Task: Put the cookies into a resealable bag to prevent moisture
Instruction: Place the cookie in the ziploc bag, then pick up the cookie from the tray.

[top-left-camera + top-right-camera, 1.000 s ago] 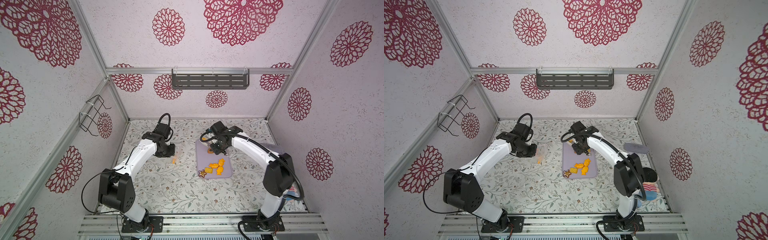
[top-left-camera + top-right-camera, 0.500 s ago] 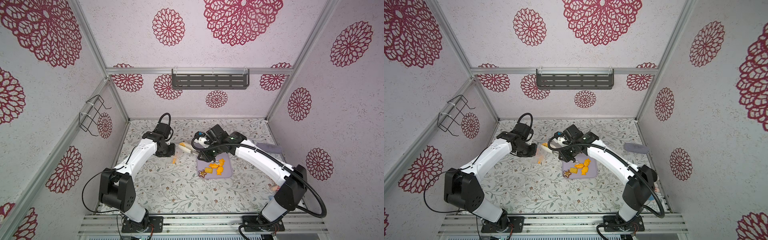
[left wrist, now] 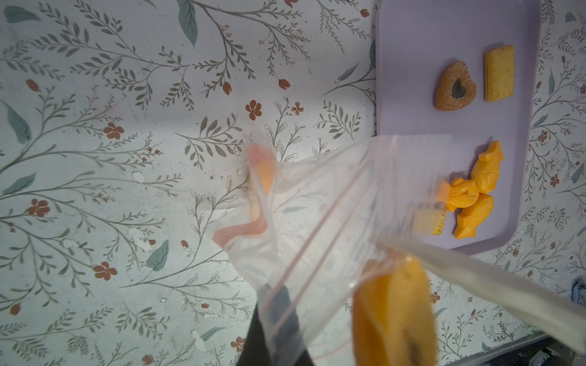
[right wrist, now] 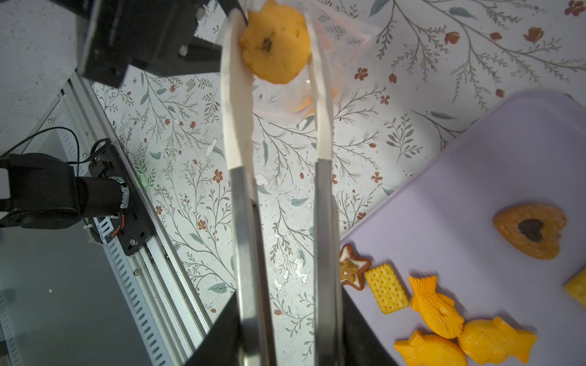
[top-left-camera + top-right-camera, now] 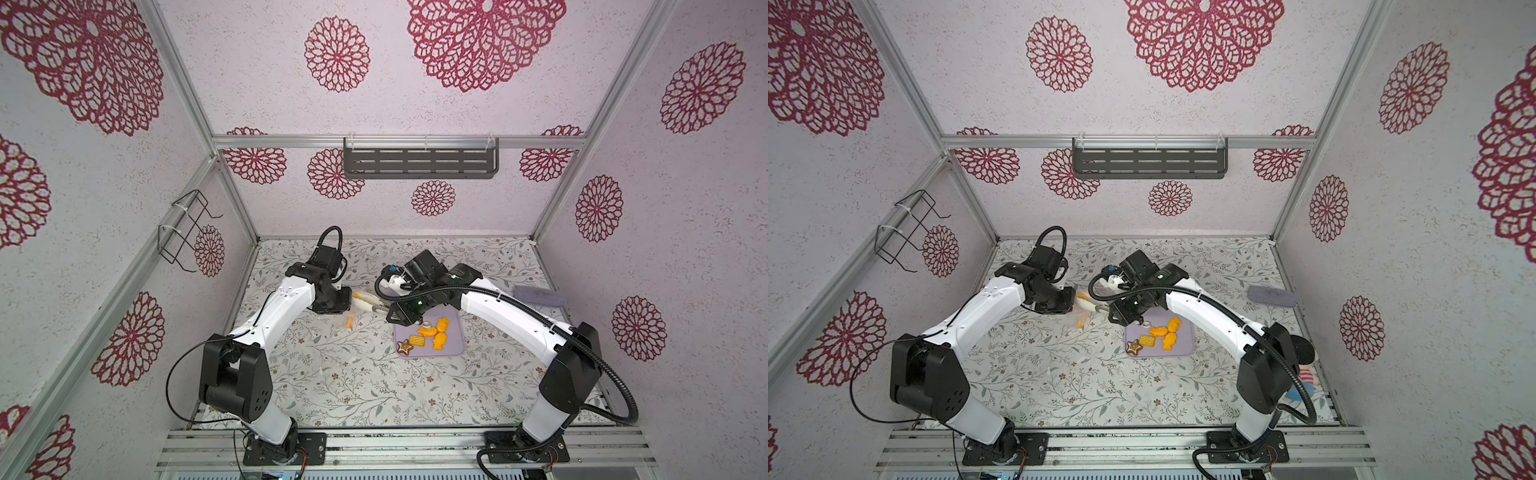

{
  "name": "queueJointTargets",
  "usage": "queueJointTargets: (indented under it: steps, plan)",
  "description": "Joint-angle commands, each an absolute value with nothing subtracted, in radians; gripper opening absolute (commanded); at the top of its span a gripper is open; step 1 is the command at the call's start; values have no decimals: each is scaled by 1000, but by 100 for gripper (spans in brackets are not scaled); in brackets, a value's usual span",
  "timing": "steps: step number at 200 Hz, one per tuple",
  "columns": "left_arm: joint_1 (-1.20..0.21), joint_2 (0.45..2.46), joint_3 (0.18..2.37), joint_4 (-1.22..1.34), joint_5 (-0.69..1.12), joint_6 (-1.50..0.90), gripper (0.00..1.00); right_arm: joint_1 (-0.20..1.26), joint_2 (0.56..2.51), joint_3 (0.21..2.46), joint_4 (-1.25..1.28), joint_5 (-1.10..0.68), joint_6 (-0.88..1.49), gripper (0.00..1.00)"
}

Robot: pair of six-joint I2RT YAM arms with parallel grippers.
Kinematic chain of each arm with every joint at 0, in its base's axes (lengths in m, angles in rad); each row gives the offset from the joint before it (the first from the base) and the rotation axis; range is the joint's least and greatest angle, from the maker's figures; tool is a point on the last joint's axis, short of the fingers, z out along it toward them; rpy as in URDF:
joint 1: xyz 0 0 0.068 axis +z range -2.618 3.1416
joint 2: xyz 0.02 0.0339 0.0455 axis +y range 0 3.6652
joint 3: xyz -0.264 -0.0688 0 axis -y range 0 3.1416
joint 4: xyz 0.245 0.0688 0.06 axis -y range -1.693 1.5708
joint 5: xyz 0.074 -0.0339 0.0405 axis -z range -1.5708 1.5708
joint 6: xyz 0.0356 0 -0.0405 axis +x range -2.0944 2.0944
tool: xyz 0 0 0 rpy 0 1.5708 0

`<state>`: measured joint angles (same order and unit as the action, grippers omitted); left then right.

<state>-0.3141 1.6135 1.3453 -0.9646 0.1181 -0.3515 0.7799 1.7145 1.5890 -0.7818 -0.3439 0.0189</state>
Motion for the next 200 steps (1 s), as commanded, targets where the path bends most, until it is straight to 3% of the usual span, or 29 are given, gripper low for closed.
queueJointTargets:
  steps: [1,68,95,143,200]
  plan:
    - [-311,1620,1376,-960,125,-344,0,785,1701,1634,-773,-350,27,51]
    - [-311,1622,1372,-968,99,-345,0,665,1517,1554,-745,-302,89,47]
    - [-310,1633,1376,-968,98,-347,0,581,1453,1465,-782,-192,85,47]
    - [-311,1628,1372,-967,100,-346,0,574,1580,1426,-873,105,39,49]
    - [-311,1618,1356,-974,92,-347,0,594,1658,1405,-881,187,40,51]
